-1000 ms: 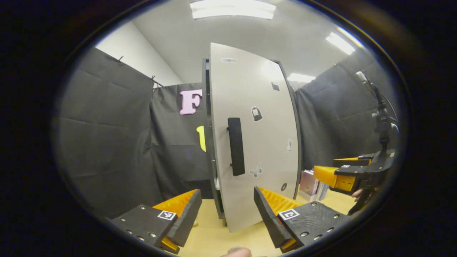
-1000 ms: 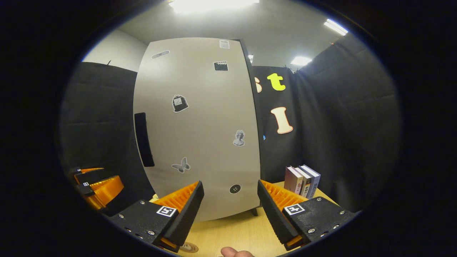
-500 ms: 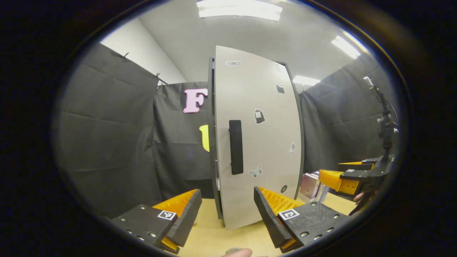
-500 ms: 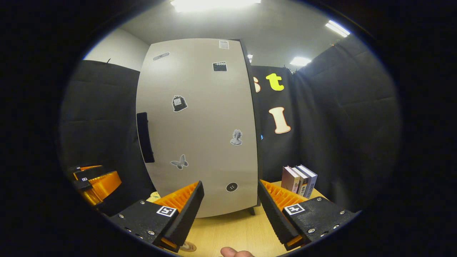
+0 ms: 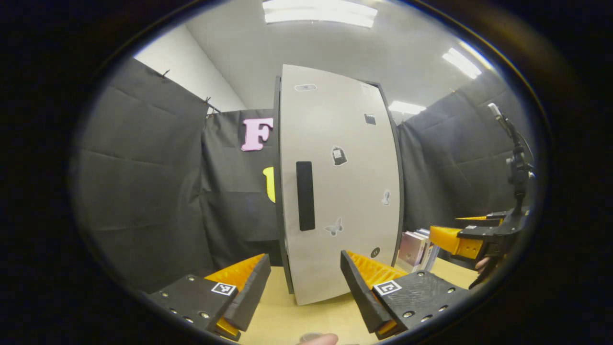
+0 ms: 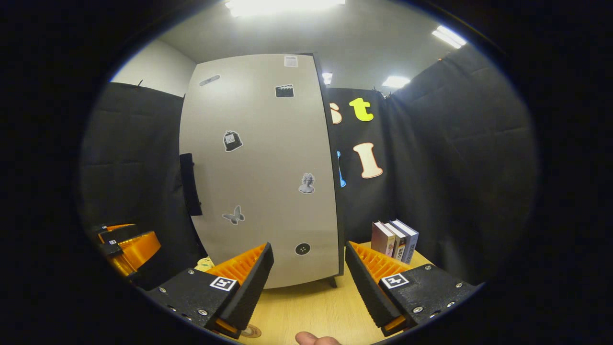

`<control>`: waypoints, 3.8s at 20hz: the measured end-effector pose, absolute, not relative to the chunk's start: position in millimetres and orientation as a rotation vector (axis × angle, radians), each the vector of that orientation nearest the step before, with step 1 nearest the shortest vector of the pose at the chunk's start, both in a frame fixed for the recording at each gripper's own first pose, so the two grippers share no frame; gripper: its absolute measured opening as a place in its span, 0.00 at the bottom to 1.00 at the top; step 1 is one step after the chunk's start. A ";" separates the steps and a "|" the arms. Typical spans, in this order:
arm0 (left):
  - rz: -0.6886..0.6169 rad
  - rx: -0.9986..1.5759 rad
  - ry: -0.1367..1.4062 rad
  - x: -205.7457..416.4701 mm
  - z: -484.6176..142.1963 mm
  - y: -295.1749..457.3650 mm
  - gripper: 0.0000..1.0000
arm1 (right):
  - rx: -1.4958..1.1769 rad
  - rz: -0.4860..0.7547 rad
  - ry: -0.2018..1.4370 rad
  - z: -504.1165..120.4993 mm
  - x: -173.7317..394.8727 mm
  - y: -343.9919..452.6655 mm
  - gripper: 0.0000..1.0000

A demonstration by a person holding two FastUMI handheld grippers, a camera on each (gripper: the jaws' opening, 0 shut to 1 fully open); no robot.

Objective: Open the cabinet door with the right hand, grasp the bottle in the cabinet with the left hand and place it on the coaster, then close the cabinet door with the right hand.

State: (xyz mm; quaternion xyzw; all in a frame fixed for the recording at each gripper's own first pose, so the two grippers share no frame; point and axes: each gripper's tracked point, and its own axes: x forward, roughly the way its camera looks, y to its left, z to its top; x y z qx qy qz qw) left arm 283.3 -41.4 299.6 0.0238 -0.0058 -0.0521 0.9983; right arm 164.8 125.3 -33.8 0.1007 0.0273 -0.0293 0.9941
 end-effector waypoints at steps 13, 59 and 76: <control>-0.107 0.047 0.013 286.4 293.1 -39.0 0.86 | 0.213 -0.076 0.059 -38.4 161.3 118.8 0.94; -0.106 -0.009 0.006 299.6 293.3 -37.5 0.88 | 0.226 -0.054 -0.008 -20.8 157.5 128.4 0.94; -0.096 0.017 -0.001 293.4 296.6 -39.6 0.86 | 0.229 -0.051 0.001 -19.1 154.2 124.9 0.94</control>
